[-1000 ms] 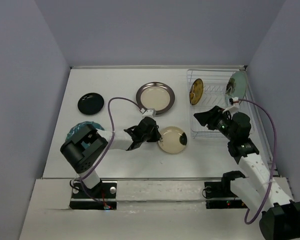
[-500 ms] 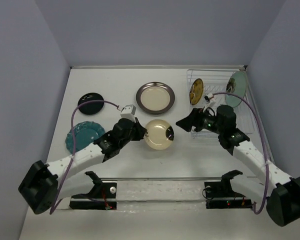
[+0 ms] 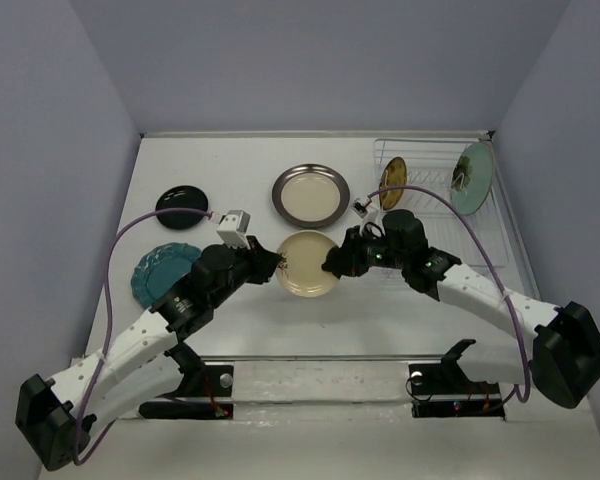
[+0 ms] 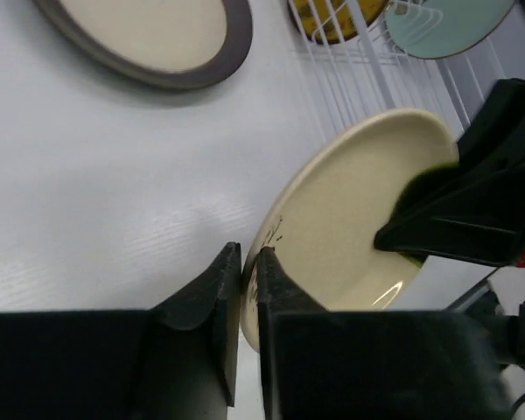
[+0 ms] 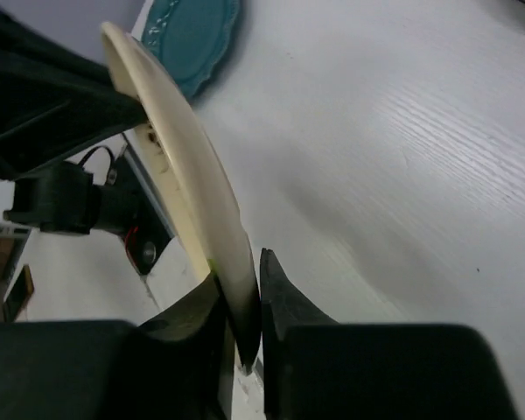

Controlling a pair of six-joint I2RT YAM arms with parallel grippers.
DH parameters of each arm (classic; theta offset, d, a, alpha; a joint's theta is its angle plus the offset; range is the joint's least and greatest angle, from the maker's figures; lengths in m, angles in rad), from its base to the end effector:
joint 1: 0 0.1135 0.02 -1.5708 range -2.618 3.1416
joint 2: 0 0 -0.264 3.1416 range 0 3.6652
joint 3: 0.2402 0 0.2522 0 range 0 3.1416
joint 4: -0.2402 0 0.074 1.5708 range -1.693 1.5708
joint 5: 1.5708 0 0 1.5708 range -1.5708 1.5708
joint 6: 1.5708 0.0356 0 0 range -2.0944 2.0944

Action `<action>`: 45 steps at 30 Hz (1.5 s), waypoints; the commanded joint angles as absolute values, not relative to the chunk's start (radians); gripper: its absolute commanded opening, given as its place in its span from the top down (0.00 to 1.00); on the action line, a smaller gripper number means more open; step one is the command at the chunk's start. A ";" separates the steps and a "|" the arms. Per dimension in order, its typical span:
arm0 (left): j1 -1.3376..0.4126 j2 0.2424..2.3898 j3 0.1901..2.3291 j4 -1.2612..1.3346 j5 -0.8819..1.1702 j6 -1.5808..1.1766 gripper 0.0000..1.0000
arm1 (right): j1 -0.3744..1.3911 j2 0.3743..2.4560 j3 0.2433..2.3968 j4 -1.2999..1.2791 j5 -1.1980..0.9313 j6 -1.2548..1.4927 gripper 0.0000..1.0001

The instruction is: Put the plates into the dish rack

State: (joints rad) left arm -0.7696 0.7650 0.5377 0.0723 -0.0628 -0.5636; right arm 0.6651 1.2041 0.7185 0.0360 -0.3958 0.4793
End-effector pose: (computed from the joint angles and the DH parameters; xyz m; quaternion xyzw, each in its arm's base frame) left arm 0.1380 -0.1306 0.2827 0.0578 0.7574 -0.3831 0.5255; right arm 0.2010 0.1751 0.2522 -0.1811 0.8171 0.4223 0.3481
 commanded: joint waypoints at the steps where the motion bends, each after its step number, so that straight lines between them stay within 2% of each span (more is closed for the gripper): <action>1: -0.767 0.695 0.560 0.072 -0.034 -0.569 0.55 | 0.676 1.168 0.735 0.182 -0.376 0.547 0.93; 2: -0.767 0.683 0.572 0.049 -0.038 -0.568 0.44 | 0.676 1.151 0.745 0.180 -0.339 0.549 0.93; 3: -0.767 0.655 0.607 0.000 -0.041 -0.557 0.24 | 0.676 1.114 0.756 0.148 -0.289 0.545 0.93; 5: -0.767 0.606 0.668 -0.105 -0.052 -0.532 0.10 | 0.676 1.065 0.816 0.077 -0.125 0.494 0.93; 6: -0.767 0.589 0.687 -0.135 -0.063 -0.520 0.10 | 0.676 1.052 0.840 0.057 -0.062 0.471 0.93; 7: -0.767 0.571 0.702 -0.162 -0.092 -0.496 0.05 | 0.676 1.043 0.866 0.045 0.080 0.418 0.93; 9: -0.767 0.517 0.718 -0.221 -0.120 -0.468 0.01 | 0.649 1.039 0.944 0.023 0.232 0.368 0.93; 10: -0.767 0.499 0.710 -0.232 -0.132 -0.441 0.01 | 0.631 1.040 0.969 0.018 0.377 0.344 0.93; 14: -0.765 0.431 0.657 -0.261 -0.192 -0.443 0.01 | 0.508 1.071 1.048 0.020 0.640 0.312 0.93; 16: -0.767 0.419 0.658 -0.246 -0.176 -0.430 0.01 | 0.400 1.110 1.074 0.025 0.682 0.302 0.93; 21: -0.762 0.429 0.663 -0.244 -0.161 -0.405 0.01 | 0.253 1.267 1.152 0.067 0.716 0.178 0.93; 27: -0.756 0.439 0.663 -0.242 -0.138 -0.399 0.01 | 0.230 1.469 1.238 0.089 0.675 0.054 0.93; 37: -0.739 0.443 0.661 -0.239 -0.133 -0.400 0.01 | 0.230 1.653 1.270 0.005 0.630 0.150 0.93; 45: -0.678 0.483 0.664 -0.239 -0.127 -0.394 0.02 | 0.230 1.672 1.275 -0.067 0.575 0.228 0.93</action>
